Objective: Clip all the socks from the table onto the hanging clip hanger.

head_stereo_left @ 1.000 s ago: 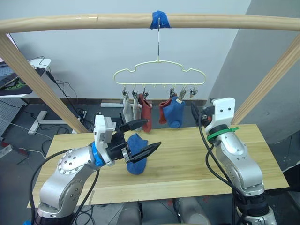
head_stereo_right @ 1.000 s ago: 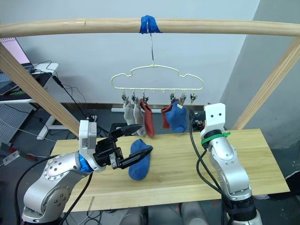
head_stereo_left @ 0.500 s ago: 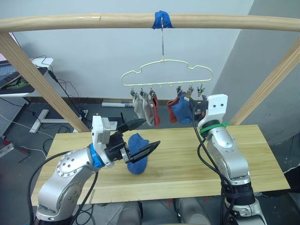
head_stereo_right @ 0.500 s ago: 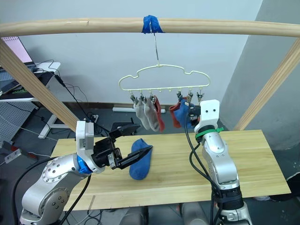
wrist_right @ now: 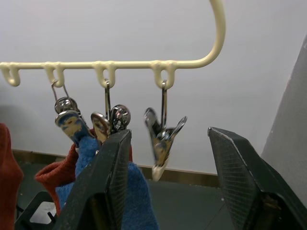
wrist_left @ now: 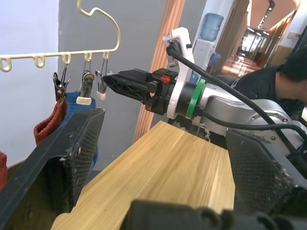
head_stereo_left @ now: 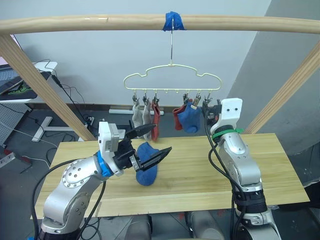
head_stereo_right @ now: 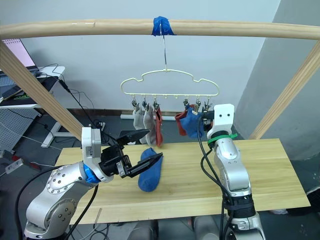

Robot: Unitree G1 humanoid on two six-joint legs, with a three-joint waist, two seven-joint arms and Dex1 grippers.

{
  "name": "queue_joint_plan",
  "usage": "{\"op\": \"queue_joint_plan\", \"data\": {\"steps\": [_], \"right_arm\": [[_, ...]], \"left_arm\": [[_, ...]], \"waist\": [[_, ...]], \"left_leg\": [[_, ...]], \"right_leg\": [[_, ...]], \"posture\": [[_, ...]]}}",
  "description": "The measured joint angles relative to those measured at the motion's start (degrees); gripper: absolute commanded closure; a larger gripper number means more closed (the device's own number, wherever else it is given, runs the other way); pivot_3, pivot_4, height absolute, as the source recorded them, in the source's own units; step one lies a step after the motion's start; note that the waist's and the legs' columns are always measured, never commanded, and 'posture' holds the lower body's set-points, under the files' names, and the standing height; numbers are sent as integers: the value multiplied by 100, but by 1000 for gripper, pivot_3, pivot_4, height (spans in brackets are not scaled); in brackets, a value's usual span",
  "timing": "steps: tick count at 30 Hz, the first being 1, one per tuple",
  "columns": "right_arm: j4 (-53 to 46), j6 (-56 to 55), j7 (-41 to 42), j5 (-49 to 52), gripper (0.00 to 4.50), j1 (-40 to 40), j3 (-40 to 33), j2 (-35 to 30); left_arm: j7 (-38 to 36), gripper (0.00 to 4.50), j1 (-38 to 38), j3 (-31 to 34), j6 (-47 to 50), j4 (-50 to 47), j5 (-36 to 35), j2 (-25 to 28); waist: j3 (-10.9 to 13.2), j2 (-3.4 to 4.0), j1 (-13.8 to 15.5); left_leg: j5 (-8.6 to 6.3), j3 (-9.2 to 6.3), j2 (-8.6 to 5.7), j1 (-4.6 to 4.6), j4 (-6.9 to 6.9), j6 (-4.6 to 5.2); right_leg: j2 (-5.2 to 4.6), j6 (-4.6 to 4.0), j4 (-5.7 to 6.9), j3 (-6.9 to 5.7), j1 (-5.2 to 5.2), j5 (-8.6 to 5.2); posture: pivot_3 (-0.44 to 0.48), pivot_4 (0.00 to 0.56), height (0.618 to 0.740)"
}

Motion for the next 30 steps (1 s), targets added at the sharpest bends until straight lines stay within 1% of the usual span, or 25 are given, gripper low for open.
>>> {"op": "queue_joint_plan", "data": {"steps": [24, 30], "right_arm": [[399, -51, -212, -19, 1842, -270, -285, 224], [574, -58, -249, -32, 1842, -462, -284, 311]], "left_arm": [[11, 0, 24, -67, -24, 26, 53, -5], [7, 0, 27, -80, -33, 40, 54, -7]], "waist": [[0, 1, 12], [0, 1, 13]], "left_leg": [[0, -1, 0, 0, -1, 0], [0, -2, 0, 0, 0, 0]], "right_leg": [[0, 9, 2, -1, 0, 6], [0, 9, 2, -2, 0, 7]], "posture": [[-55, 178, 740], [-54, 176, 740]]}}
